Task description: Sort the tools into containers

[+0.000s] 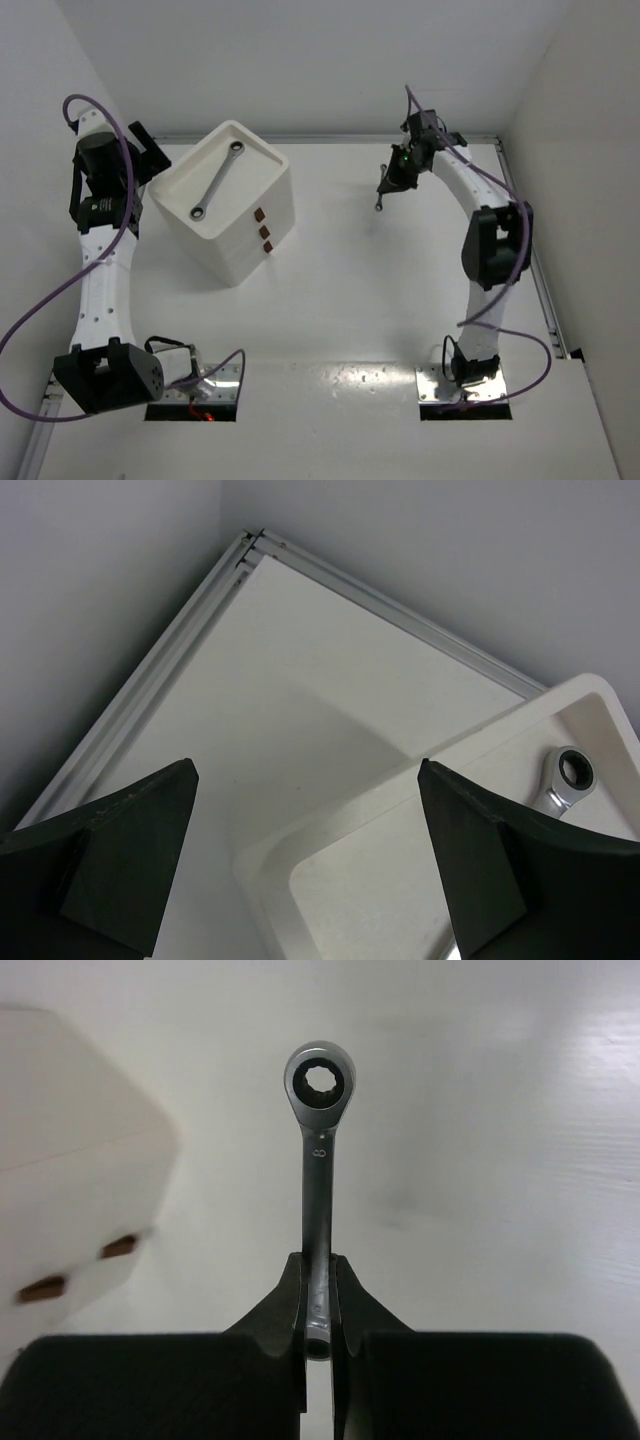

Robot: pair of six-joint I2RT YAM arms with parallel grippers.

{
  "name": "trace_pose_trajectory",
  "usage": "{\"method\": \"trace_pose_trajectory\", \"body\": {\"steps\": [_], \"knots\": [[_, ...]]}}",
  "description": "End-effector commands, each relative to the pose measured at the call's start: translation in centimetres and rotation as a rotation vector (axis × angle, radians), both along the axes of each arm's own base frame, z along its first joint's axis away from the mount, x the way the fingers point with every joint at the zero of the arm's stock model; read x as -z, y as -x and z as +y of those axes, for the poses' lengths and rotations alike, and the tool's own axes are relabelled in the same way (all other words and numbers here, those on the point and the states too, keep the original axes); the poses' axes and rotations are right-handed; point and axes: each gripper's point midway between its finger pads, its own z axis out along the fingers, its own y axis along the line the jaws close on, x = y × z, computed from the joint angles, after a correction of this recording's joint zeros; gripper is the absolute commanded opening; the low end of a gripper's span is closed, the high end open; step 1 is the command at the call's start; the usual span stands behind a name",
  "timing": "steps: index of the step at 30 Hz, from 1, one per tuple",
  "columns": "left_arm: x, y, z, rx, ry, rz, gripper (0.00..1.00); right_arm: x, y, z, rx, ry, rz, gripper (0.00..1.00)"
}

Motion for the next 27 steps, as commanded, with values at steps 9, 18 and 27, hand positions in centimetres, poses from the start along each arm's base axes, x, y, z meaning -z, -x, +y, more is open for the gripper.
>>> {"method": "trace_pose_trajectory", "body": {"steps": [9,18,27], "knots": [[-0.3,-0.1,-0.8,0.028,0.035,-0.032,1.00,-21.4,3.9,10.9,-0.335,-0.330,-0.609,0.00],[0.3,-0.3,-1.1,0.039,0.028,-0.026,1.00,-28.5,5.6,23.0,-0.477,-0.657,-0.697,0.00],[0.4,1.2,-1.0,0.028,0.002,-0.024,1.00,-28.4,3.3,30.2,-0.315,-0.939,-0.528,0.00]]}}
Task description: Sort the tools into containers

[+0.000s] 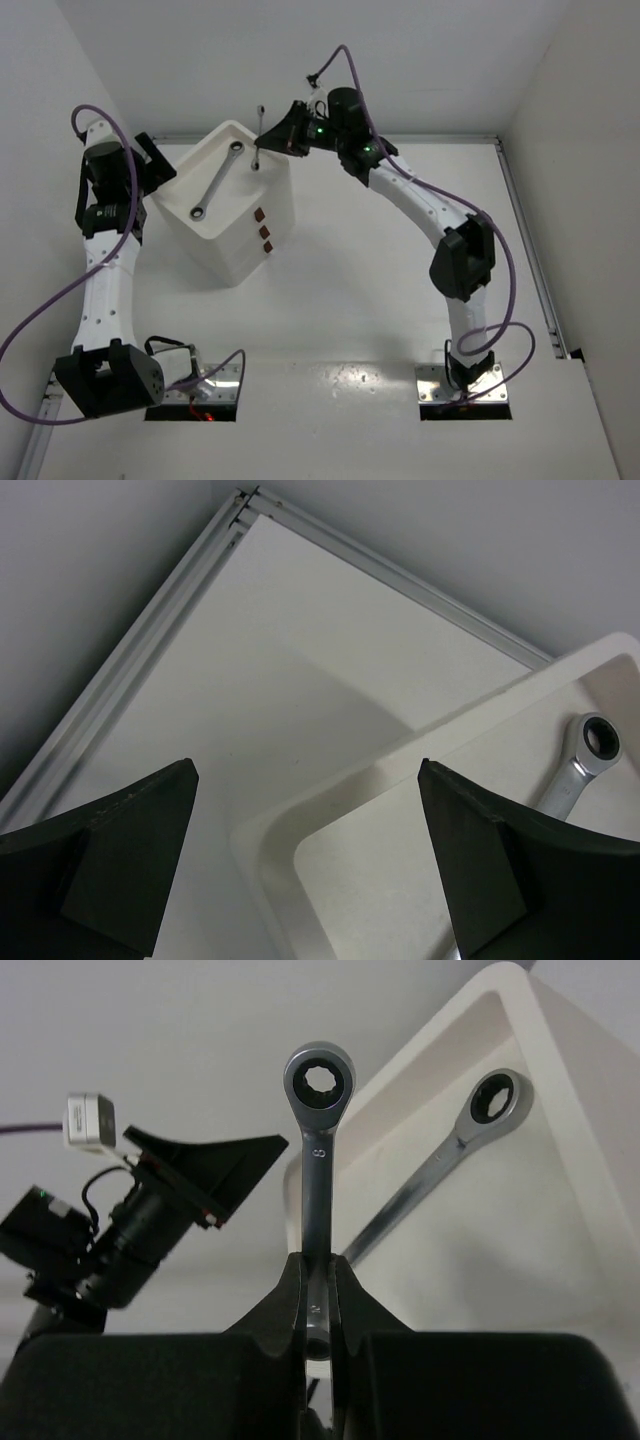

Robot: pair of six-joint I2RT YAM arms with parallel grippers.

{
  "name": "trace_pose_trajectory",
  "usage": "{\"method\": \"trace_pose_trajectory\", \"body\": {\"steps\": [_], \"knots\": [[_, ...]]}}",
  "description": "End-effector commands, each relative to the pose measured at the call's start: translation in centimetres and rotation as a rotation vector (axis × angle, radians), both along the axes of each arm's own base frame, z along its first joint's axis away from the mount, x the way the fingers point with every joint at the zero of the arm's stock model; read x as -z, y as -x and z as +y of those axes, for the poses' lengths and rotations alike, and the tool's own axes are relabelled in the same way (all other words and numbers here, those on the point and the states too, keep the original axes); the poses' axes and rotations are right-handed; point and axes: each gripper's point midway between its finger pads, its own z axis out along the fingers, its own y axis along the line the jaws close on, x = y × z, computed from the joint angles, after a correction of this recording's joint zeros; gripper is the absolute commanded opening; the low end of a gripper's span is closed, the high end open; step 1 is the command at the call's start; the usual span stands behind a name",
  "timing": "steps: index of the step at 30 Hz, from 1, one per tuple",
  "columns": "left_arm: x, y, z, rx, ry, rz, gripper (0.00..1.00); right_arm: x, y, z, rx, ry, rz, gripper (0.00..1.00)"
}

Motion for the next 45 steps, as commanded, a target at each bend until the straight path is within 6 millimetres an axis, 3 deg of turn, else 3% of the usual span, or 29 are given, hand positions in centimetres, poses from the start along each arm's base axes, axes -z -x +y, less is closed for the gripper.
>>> {"method": "trace_pose_trajectory", "body": {"steps": [1,2,5,6,7,10,15,18,24,28,33,36,38,42,43,45], "knots": [[-2.6,1.0,-0.2,-0.004,-0.038,-0.075,1.00,-5.3,0.1,2.5,0.002,-0.207,0.047,0.00],[-2.2,1.0,-0.2,-0.004,-0.036,-0.066,1.00,-5.1,-0.3,2.6,0.014,-0.213,0.060,0.00],[-2.0,1.4,-0.2,-0.001,-0.044,-0.056,1.00,-4.0,0.9,4.6,-0.012,-0.202,0.092,0.00],[-2.3,1.6,-0.3,-0.001,-0.046,-0.064,1.00,-3.1,0.2,4.7,0.022,-0.190,0.120,0.00],[-2.1,1.7,-0.3,-0.001,-0.044,-0.056,1.00,-3.1,0.9,5.3,0.008,-0.193,0.133,0.00],[-2.1,1.8,-0.2,-0.010,-0.047,-0.055,1.00,-0.9,1.3,6.2,0.018,-0.143,0.192,0.00],[-2.8,1.9,-0.2,-0.010,-0.050,-0.073,1.00,2.6,1.3,5.9,0.123,-0.033,0.294,0.00],[-2.8,1.9,-0.2,-0.013,-0.042,-0.076,1.00,6.8,1.7,5.1,0.194,0.073,0.394,0.00],[-2.7,2.1,-0.5,-0.007,-0.031,-0.079,1.00,10.1,1.3,5.1,0.228,0.104,0.449,0.00],[-2.8,2.4,-0.5,-0.007,-0.031,-0.079,1.00,9.9,1.3,6.5,0.220,0.088,0.441,0.00],[-3.0,2.8,-0.2,-0.023,-0.046,-0.076,1.00,9.2,1.7,7.1,0.207,0.074,0.440,0.40],[-3.0,2.8,-0.2,-0.023,-0.046,-0.076,1.00,9.1,1.9,7.3,0.179,0.064,0.423,0.46],[-3.0,2.8,-0.2,-0.023,-0.046,-0.076,1.00,7.9,2.1,7.5,0.148,0.052,0.364,0.49],[-3.0,2.7,-0.4,-0.014,-0.043,-0.077,1.00,2.6,2.8,7.0,0.089,0.007,0.176,0.46],[-3.0,2.7,-0.4,-0.014,-0.043,-0.077,1.00,-0.1,2.8,6.1,0.092,-0.014,0.113,0.45],[-2.5,2.4,-0.7,0.005,-0.035,-0.067,1.00,-2.3,3.4,5.0,0.085,0.012,-0.012,0.45]]}}
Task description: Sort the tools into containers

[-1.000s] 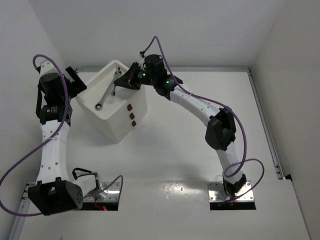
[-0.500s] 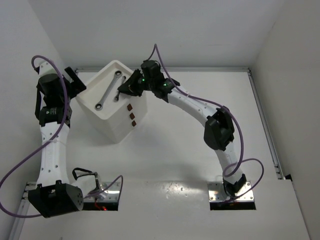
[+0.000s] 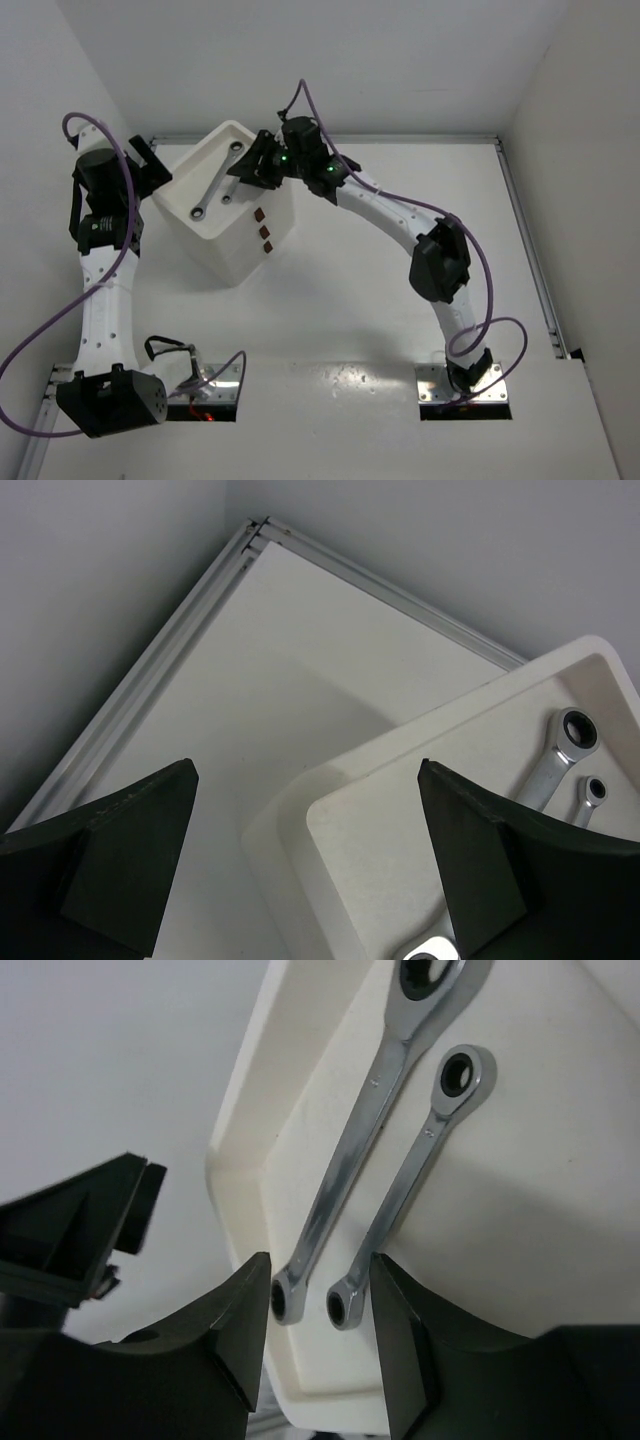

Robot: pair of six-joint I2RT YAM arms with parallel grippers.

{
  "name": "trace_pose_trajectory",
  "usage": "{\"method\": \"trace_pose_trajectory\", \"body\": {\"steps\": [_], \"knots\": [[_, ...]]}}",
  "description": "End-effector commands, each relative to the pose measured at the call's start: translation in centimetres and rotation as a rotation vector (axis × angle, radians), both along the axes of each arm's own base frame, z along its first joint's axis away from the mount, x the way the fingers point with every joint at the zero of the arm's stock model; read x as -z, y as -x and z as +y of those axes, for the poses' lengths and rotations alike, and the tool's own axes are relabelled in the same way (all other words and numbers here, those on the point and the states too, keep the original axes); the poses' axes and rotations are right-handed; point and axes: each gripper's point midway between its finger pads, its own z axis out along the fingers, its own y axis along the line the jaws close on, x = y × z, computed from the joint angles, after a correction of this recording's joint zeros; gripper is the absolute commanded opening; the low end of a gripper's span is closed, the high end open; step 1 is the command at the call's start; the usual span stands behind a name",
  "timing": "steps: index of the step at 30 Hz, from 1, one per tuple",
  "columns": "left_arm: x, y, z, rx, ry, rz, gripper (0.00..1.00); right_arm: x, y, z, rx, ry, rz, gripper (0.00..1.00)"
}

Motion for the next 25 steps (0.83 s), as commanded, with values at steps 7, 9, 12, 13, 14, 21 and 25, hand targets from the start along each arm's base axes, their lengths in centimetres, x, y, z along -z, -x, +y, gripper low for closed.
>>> {"method": "trace_pose_trajectory", "body": {"steps": [7,9,12,13,14,21,25], "knots": [[-0.9,-1.2,-1.4,0.126,-0.050,0.063,1.00,-12.2,-0.9,-13.3,0.127,0.360,-0.626,0.47],[-0.7,-1.4,-0.9,0.125,-0.078,0.094,1.00,-8.4,-3.4,-19.4,0.206,0.574,-0.633,0.47],[-2.7,-1.7,-0.8,0.130,-0.111,0.061,1.00,-7.0,-5.5,-28.8,0.330,0.745,-0.632,0.53],[-3.7,-1.8,-1.0,0.143,-0.113,0.038,1.00,-7.0,-5.7,-31.1,0.371,0.782,-0.624,0.53],[-3.9,-2.1,-1.1,0.152,-0.111,0.034,1.00,-5.8,-5.9,-33.1,0.387,0.816,-0.591,0.53],[-4.6,-4.0,-1.9,0.224,-0.113,0.022,1.00,3.2,-5.2,-44.6,0.450,0.950,-0.306,0.56],[-3.6,-4.6,-1.7,0.234,-0.126,0.060,1.00,5.1,-4.6,-46.6,0.486,0.954,-0.266,0.56]]}}
